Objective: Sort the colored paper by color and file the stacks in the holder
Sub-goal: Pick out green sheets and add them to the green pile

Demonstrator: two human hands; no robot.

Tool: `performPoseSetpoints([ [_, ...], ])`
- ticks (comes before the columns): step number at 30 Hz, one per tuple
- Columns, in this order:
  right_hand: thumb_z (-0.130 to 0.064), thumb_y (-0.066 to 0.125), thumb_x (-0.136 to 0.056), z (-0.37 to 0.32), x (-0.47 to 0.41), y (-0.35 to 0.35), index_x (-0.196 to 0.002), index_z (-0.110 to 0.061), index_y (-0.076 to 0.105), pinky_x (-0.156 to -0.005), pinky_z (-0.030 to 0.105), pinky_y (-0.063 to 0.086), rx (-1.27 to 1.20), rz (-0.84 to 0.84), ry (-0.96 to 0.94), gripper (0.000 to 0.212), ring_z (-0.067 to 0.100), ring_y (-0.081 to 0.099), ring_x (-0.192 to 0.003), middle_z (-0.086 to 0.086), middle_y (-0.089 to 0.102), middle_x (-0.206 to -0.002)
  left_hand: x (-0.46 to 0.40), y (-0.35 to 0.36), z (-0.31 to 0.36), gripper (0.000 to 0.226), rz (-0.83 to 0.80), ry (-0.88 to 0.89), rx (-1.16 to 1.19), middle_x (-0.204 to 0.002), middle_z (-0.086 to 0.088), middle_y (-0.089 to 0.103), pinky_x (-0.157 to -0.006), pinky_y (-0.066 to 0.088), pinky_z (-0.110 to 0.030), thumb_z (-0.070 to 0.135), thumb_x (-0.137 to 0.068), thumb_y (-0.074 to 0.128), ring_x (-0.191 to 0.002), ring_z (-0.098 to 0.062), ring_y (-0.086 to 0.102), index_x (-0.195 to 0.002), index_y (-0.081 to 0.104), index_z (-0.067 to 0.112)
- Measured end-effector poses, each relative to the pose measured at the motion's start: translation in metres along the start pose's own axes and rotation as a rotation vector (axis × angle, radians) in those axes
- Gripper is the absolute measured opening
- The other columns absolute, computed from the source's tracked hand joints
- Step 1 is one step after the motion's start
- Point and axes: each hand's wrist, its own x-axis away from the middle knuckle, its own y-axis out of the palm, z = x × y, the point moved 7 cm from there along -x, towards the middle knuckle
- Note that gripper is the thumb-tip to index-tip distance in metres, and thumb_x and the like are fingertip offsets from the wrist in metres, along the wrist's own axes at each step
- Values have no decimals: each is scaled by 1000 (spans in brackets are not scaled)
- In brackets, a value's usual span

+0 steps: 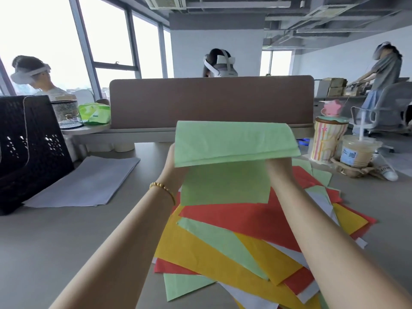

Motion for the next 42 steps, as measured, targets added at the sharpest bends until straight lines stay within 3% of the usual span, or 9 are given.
performPoseSetpoints([
  [4, -40, 56, -86, 19, -14, 35, -110, -16, 59, -73, 27, 43, 53, -180, 106, 34, 10, 60, -89, -4, 64, -101, -13, -45, -6, 23, 46, -120, -119, -74, -3, 69, -59, 56, -25, 3, -91, 48, -61, -15, 63, -75, 62, 12],
  [7, -30, 54, -93, 47, -3, 71, -131, -17, 46, -81, 25, 35, 77, -264, 215, 41, 11, 47, -102, -6, 49, -117, -19, -98, -37, 11, 33, -300, -419, -100, -22, 64, -79, 51, -36, 6, -90, 52, -79, -24, 59, -85, 62, 5],
  [12, -11, 58, -88, 97, 18, 147, -114, -8, 51, -71, 27, 46, 133, -428, 433, 27, 20, 58, -88, 9, 61, -112, -11, -150, -74, 18, -119, -473, -771, -96, -10, 60, -70, 48, -25, 9, -89, 56, -80, -21, 56, -106, 63, 5],
  [18, -2, 48, -87, 120, 3, 192, -107, 1, 59, -52, 22, 41, 198, -325, 481, 23, 23, 59, -82, 13, 64, -103, -19, -188, -90, 19, -86, -564, -360, -88, -10, 69, -63, 58, -29, 8, -91, 57, -64, -19, 67, -109, 56, 2],
  [22, -5, 43, -90, 125, -8, 210, -103, -5, 53, -50, 24, 34, 255, -281, 458, 16, 23, 52, -82, 10, 56, -96, -32, -203, -94, 20, -62, -527, -560, -86, -4, 69, -60, 53, -24, 16, -92, 57, -67, -16, 66, -110, 57, 6],
  [26, -10, 42, -94, 132, -20, 222, -120, -1, 48, -69, 26, 36, 282, -225, 445, 29, 26, 53, -90, 14, 57, -112, -44, -214, -109, 36, -8, -535, -570, -119, -12, 56, -74, 53, -32, 13, -89, 59, -87, -26, 62, -123, 47, 15],
  [30, -31, 44, -97, 135, -21, 236, -143, -3, 24, -91, 33, 39, 277, -317, 489, 57, 29, 47, -121, 13, 43, -136, -59, -222, -113, 35, 84, -400, -619, -105, -13, 63, -49, 42, -23, -4, -83, 45, -66, -22, 56, -105, 54, 22],
  [33, -37, 40, -97, 143, -13, 246, -146, -9, 16, -95, 33, 38, 384, -416, 482, 62, 29, 43, -128, 8, 37, -146, -73, -222, -113, 41, 164, -292, -790, -104, -12, 62, -53, 39, -22, -6, -78, 38, -74, -25, 54, -96, 66, 19],
  [42, -1, 43, -86, 128, 16, 265, -97, -9, 61, -79, 30, 44, 861, -660, 105, 22, 33, 56, -99, 9, 59, -98, -94, -193, -111, 33, 43, -230, -1377, -119, -11, 54, -93, 44, -34, 9, -87, 40, -114, -30, 48, -113, 61, 14],
])
